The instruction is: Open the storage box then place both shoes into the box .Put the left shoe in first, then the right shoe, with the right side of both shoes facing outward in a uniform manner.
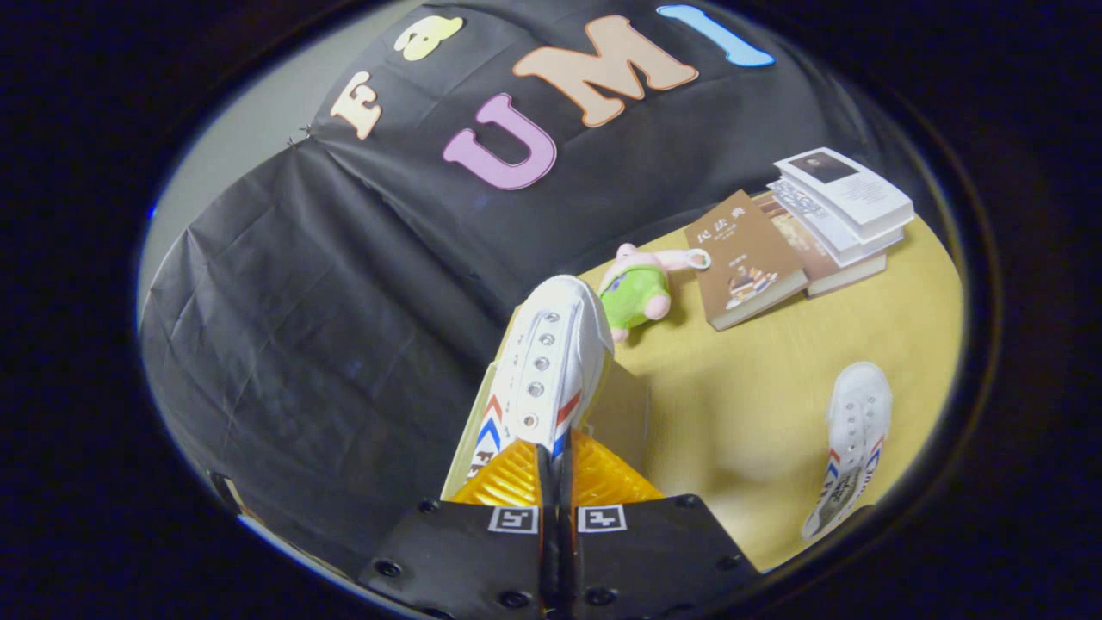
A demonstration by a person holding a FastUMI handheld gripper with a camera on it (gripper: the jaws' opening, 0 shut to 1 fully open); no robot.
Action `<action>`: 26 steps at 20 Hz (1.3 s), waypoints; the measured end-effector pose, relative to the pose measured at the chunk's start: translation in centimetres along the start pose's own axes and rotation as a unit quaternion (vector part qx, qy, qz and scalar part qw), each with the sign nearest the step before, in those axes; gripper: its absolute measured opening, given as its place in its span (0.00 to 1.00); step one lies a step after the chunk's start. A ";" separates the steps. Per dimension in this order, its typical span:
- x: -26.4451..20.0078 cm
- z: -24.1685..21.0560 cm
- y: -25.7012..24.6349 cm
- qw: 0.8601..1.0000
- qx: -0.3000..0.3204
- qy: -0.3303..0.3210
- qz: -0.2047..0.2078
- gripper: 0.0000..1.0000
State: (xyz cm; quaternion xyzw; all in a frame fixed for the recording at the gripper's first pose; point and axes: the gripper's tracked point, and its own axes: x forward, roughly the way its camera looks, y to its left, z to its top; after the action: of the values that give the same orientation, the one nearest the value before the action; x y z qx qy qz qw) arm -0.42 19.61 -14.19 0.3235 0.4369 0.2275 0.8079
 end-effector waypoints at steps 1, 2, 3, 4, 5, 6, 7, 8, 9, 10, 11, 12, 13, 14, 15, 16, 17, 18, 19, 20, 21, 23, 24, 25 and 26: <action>0.6 -0.3 0.7 1.000 0.000 0.002 0.003 0.03; 1.3 -0.7 1.4 1.000 -0.001 0.005 0.006 0.03; 2.0 -1.0 2.1 1.000 -0.001 0.008 0.008 0.03; 2.7 -1.6 2.7 1.000 -0.002 0.012 0.011 0.03; 3.4 -2.3 3.1 1.000 -0.002 0.017 0.014 0.03; 4.1 -2.8 3.4 1.000 -0.002 0.020 0.016 0.03; 4.9 -3.3 3.7 1.000 -0.004 0.025 0.015 0.03; 5.5 -3.8 4.0 1.000 -0.004 0.028 0.014 0.03; 6.2 -4.3 4.2 0.999 -0.005 0.033 0.012 0.03; 6.8 -4.8 4.3 0.999 -0.004 0.038 0.011 0.03; 7.5 -5.3 4.5 0.999 -0.004 0.042 0.008 0.03; 8.2 -5.8 4.5 0.999 -0.004 0.048 0.005 0.03; 8.9 -6.3 4.5 0.999 -0.005 0.050 0.000 0.03; 9.6 -6.8 4.4 0.998 -0.006 0.056 -0.005 0.03; 10.4 -7.2 4.2 0.998 -0.006 0.060 -0.012 0.03; 11.0 -7.8 4.2 0.998 -0.006 0.066 -0.017 0.03; 11.7 -8.2 4.1 0.997 -0.005 0.070 -0.022 0.03; 11.9 -8.7 4.3 0.997 -0.003 0.075 -0.027 0.03; 12.2 -9.2 4.5 0.996 -0.002 0.080 -0.031 0.03; 13.0 -9.5 4.5 0.996 -0.002 0.083 -0.036 0.03; 13.6 -9.8 4.4 0.995 -0.004 0.086 -0.042 0.03; 14.6 -10.3 4.0 0.994 -0.006 0.090 -0.057 0.03; 14.8 -10.7 4.1 0.994 -0.007 0.093 -0.062 0.03; 15.1 -11.0 4.0 0.993 -0.008 0.098 -0.068 0.03; 15.3 -11.4 4.0 0.992 -0.010 0.102 -0.072 0.03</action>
State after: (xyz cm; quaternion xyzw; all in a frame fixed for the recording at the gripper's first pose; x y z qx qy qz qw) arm -2.60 36.02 -24.55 0.2579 0.5369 0.2046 0.7768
